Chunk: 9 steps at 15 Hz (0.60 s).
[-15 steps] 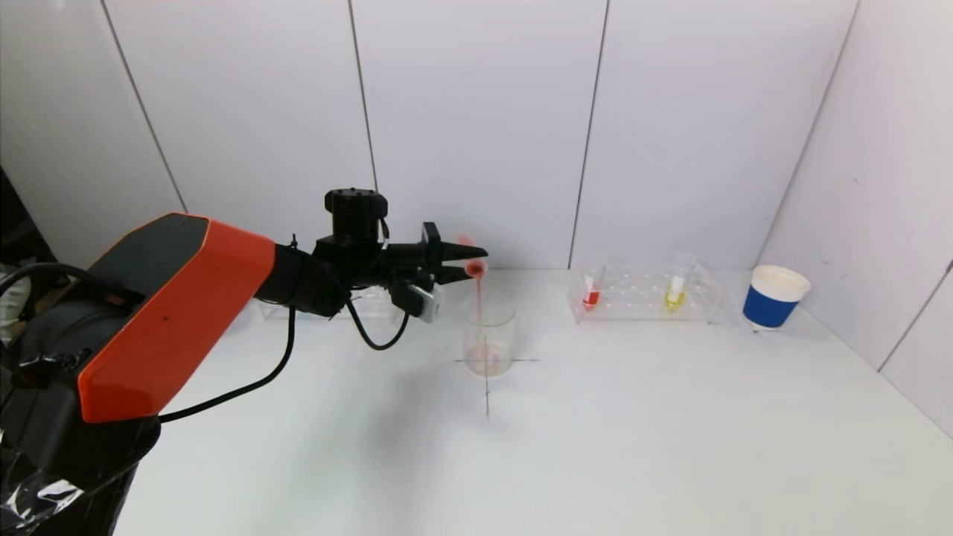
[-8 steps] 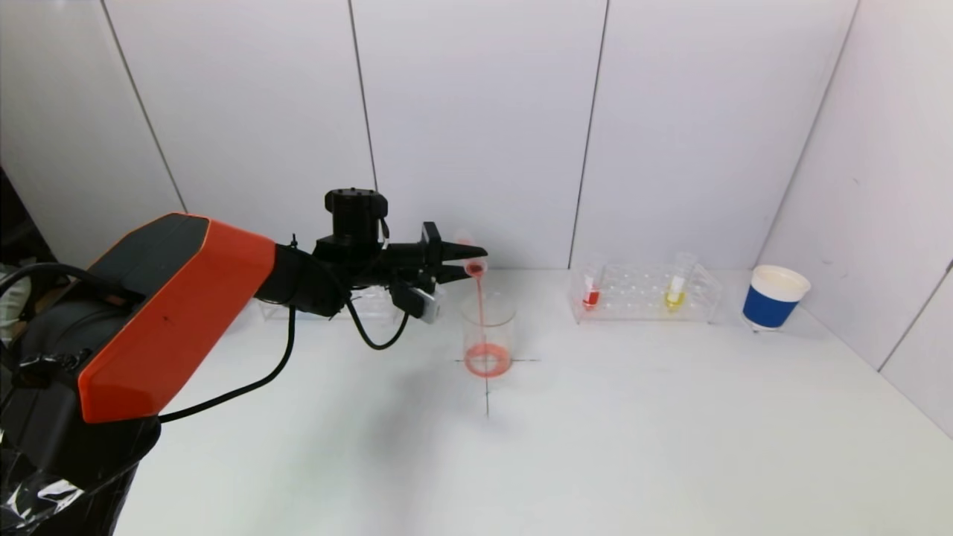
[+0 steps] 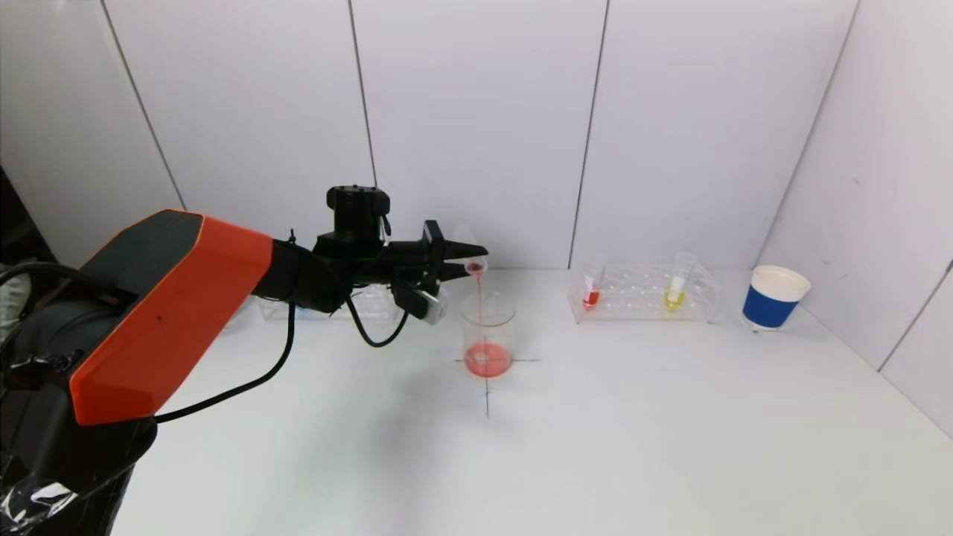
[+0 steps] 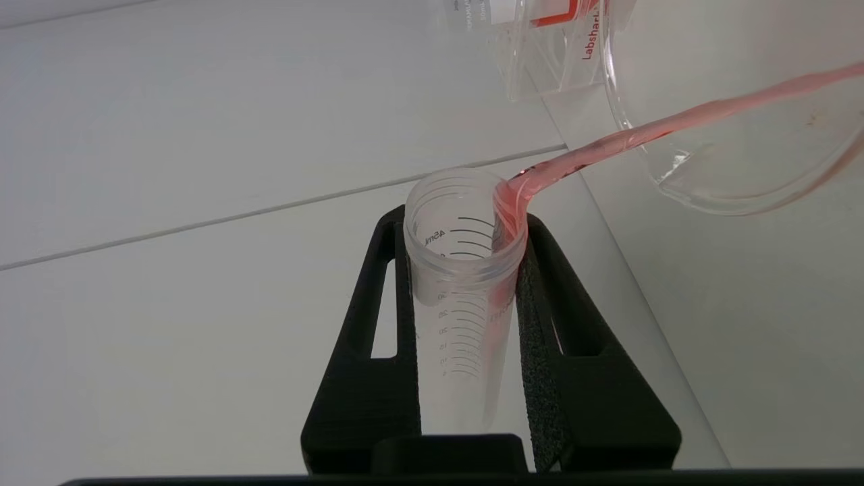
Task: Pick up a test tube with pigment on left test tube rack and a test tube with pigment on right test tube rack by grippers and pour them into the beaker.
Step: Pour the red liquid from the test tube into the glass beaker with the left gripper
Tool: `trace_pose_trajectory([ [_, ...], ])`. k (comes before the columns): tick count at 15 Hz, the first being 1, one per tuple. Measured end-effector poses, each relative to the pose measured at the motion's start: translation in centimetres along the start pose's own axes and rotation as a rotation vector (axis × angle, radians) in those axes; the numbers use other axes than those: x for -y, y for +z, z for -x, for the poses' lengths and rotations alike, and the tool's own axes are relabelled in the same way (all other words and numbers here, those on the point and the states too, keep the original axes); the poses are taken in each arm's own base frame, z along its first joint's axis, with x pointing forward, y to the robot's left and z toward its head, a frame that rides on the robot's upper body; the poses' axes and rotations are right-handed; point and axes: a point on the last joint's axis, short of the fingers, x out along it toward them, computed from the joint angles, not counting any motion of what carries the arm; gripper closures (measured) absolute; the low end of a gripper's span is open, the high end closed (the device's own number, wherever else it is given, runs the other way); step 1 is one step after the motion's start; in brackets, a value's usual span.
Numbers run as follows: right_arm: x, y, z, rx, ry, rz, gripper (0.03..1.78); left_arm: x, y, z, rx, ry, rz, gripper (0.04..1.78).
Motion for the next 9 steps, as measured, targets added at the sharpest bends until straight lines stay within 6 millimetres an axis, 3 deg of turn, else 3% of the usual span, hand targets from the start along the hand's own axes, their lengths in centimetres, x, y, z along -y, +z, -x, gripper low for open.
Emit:
trace_pose_trajectory([
  [9, 0.0, 0.0, 0.0, 0.0, 0.0, 0.0, 0.04, -1.8, 1.0, -0.3, -0.026, -0.025, -0.057, 1.38],
])
